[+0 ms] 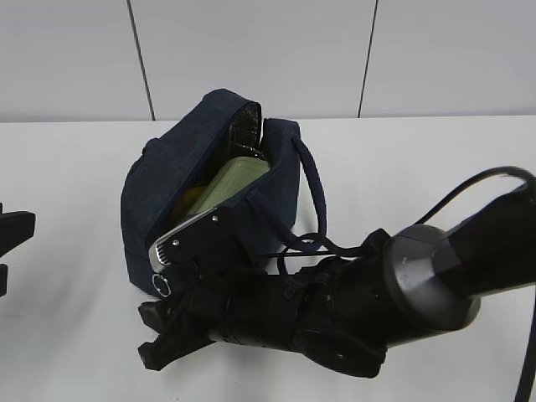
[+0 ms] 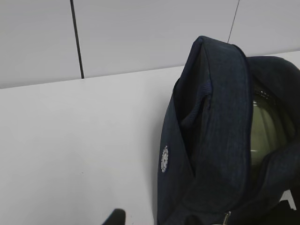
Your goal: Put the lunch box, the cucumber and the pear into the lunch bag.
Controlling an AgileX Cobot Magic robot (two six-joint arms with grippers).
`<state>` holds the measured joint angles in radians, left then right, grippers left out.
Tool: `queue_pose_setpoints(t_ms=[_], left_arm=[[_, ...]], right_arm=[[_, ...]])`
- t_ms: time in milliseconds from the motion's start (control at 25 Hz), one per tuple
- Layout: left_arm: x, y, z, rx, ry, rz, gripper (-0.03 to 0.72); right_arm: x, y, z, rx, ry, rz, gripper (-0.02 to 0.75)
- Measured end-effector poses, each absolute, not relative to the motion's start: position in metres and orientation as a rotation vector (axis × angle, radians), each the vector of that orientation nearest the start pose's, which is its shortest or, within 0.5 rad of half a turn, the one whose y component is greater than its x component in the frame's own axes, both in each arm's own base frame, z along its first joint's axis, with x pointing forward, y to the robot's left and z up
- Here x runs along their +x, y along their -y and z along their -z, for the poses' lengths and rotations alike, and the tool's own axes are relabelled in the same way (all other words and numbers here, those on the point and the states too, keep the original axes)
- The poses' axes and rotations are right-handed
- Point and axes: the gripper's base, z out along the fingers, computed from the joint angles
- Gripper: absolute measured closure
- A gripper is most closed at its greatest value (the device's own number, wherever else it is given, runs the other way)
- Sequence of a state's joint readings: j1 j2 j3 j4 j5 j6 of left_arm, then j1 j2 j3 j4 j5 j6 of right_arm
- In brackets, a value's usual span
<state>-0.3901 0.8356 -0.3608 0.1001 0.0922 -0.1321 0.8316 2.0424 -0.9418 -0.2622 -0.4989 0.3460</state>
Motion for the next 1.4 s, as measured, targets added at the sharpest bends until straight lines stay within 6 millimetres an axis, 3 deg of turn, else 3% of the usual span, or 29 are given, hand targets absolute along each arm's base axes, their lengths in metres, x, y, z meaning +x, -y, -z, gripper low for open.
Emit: queue_pose_setpoints(t_ms=[200,1080,1400], left_arm=[[0.1487,0.0602,-0.2419,0.361,-2.028,0.253,0.45],[0.1487,0.0602,-0.2419,0.36,-2.028,0.253,0.451],[0.1487,0.0602,-0.2419,0.36,-2.028,0.253,0.451]], right_arm=[[0.2557,-0.2972,-0.1102,-0.835,-2.007,-0.688,0.51],[0.2585,-0.2954,-0.1071,-0.781,-2.028,-0.669,0.527],[0.2591,-0.2963,-0.1036,-0.769,-2.017,-0.682,0.625]])
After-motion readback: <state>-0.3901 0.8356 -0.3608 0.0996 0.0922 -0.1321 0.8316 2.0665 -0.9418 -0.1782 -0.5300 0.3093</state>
